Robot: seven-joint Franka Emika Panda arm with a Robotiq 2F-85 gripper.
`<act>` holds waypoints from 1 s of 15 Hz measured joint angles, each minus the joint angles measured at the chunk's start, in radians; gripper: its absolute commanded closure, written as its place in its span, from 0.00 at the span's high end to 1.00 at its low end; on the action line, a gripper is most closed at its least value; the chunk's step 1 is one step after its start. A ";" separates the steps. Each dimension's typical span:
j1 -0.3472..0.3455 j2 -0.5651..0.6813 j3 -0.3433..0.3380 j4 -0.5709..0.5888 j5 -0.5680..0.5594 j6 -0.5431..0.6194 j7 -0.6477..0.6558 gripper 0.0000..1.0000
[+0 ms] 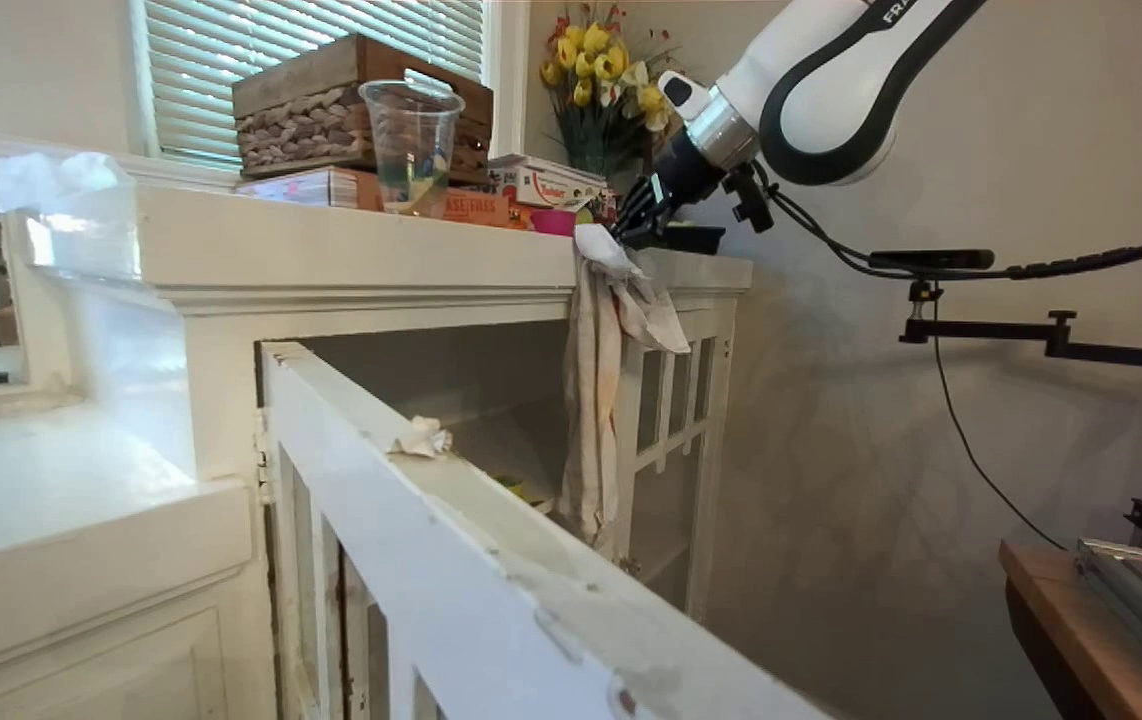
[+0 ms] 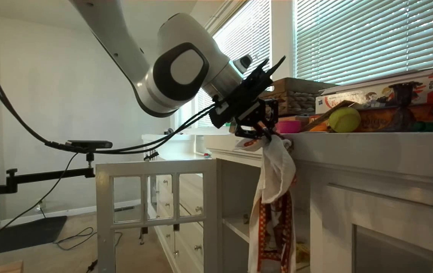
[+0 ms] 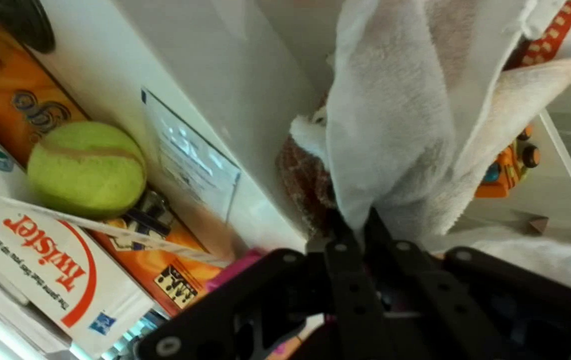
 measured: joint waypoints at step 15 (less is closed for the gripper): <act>-0.100 0.011 -0.056 0.005 -0.098 0.000 0.028 0.03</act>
